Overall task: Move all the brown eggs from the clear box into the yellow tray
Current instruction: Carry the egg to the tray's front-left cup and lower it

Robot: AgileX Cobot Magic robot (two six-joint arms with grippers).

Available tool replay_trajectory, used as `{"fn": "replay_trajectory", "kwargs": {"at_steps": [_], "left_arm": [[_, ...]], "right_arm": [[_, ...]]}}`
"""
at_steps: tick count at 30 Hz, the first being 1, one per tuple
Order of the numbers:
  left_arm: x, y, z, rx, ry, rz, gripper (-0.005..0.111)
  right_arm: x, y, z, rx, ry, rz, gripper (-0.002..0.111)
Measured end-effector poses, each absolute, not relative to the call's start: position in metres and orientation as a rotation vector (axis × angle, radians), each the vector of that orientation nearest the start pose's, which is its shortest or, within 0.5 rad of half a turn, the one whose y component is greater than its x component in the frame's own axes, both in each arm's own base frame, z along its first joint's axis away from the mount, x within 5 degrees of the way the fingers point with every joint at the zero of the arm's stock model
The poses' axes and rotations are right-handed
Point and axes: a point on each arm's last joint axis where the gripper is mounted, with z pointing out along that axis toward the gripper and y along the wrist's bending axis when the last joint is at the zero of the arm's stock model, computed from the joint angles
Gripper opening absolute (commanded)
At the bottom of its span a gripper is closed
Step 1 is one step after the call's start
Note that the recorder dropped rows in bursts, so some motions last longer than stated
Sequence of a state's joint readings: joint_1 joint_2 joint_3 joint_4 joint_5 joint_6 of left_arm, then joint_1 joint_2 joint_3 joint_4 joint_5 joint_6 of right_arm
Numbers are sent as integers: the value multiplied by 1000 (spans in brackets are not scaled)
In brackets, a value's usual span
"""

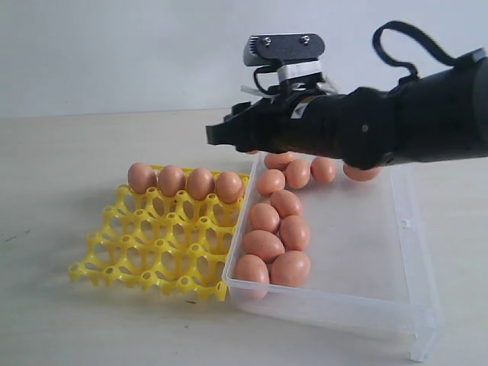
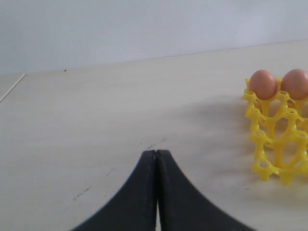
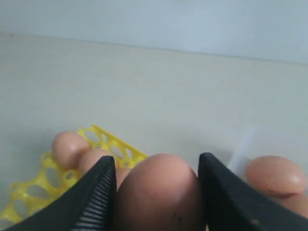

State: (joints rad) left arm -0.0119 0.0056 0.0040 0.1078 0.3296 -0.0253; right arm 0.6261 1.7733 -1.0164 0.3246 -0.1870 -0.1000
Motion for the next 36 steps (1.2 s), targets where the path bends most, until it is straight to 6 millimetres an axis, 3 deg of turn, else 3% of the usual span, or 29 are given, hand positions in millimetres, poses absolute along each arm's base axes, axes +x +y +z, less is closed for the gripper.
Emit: {"fn": "replay_trajectory", "kwargs": {"at_steps": [7, 14, 22, 27, 36], "left_arm": [[54, 3, 182, 56, 1821, 77, 0], [54, 3, 182, 56, 1821, 77, 0], [54, 3, 182, 56, 1821, 77, 0], [54, 3, 182, 56, 1821, 77, 0], [54, 3, 182, 56, 1821, 77, 0]], "right_arm": [[305, 268, 189, -448, 1965, 520, 0], [326, 315, 174, -522, 1943, 560, 0], [350, 354, 153, -566, 1948, 583, 0], [355, 370, 136, -607, 1985, 584, 0], [357, 373, 115, -628, 2024, 568, 0]]}}
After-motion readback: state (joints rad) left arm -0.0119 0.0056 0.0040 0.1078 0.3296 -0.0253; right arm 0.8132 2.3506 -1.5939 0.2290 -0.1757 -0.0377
